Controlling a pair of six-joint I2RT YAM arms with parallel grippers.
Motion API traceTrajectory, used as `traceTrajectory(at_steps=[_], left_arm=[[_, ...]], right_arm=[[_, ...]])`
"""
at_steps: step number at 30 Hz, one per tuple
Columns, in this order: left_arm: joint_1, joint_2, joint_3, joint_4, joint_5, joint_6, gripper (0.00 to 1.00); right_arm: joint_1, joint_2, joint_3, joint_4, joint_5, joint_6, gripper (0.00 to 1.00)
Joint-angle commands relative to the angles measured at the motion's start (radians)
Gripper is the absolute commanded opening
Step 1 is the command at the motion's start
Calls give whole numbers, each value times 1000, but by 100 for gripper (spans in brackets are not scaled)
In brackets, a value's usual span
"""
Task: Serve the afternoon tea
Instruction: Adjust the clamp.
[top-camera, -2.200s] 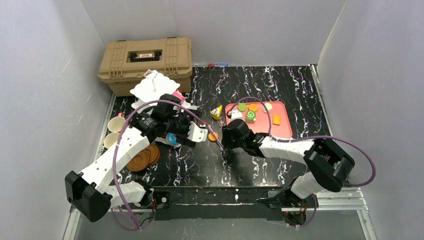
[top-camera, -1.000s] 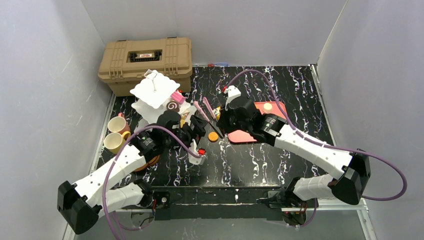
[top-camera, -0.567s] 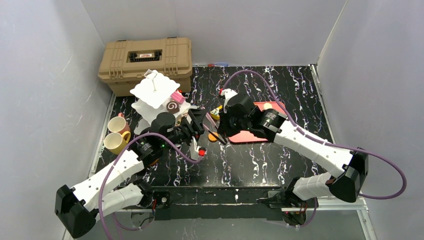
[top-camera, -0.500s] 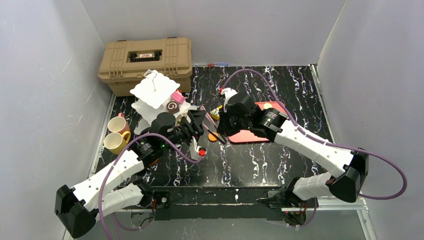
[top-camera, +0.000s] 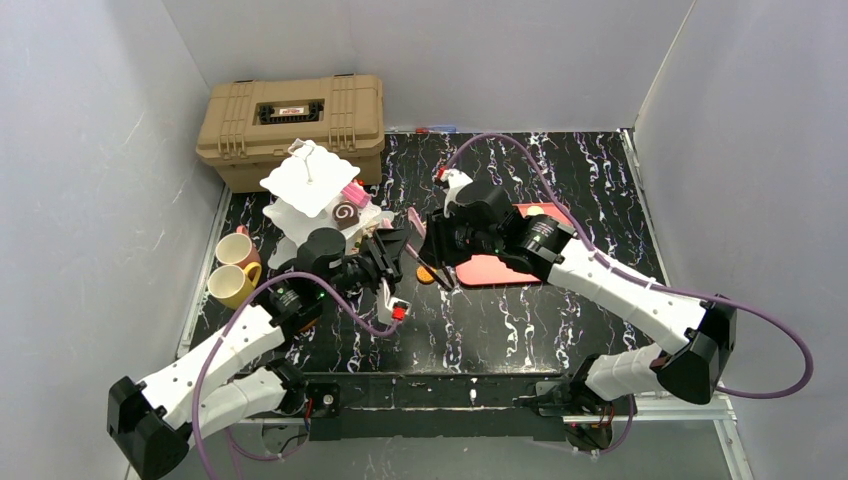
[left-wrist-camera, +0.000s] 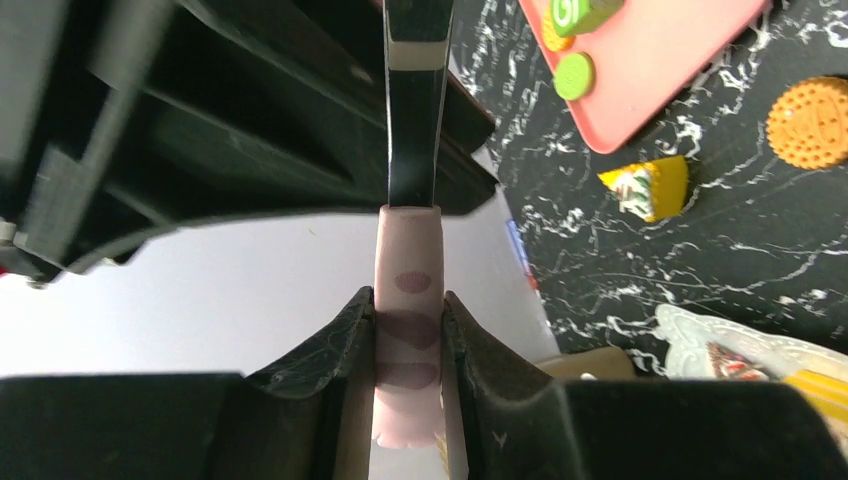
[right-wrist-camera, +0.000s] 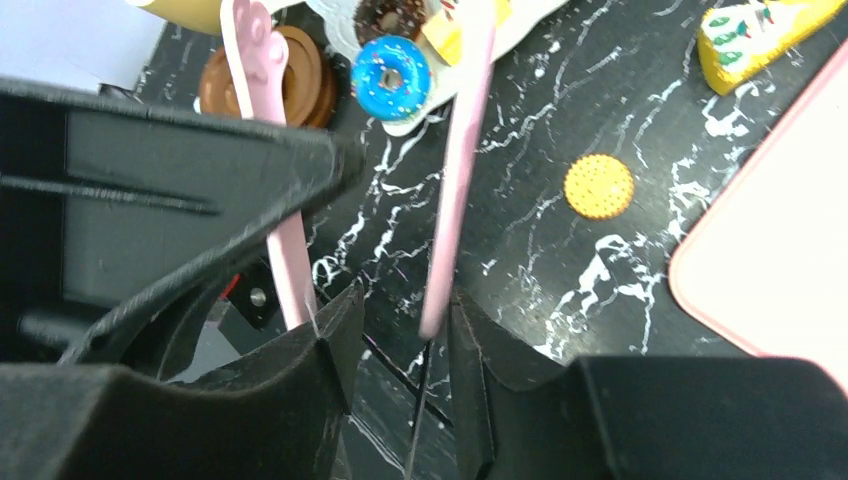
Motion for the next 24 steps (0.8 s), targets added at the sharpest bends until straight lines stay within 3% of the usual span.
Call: traceTrajectory(at_steps=[1, 5, 11, 15, 24], left_arm=[[-3, -68, -22, 66, 99, 52, 0], [-3, -93, -35, 55, 110, 65, 0], [-3, -109, -43, 58, 94, 78, 0], [-3, -114, -36, 74, 83, 94, 0], [-2, -122, -4, 78, 62, 107, 0]], right_arm=[[5, 30, 8, 125, -57, 51, 45], [-8, 45, -1, 148, -57, 75, 38], [-50, 25, -43, 117, -3, 97, 6], [-89, 15, -72, 45, 76, 116, 2], [-109, 32, -55, -57, 118, 125, 1]])
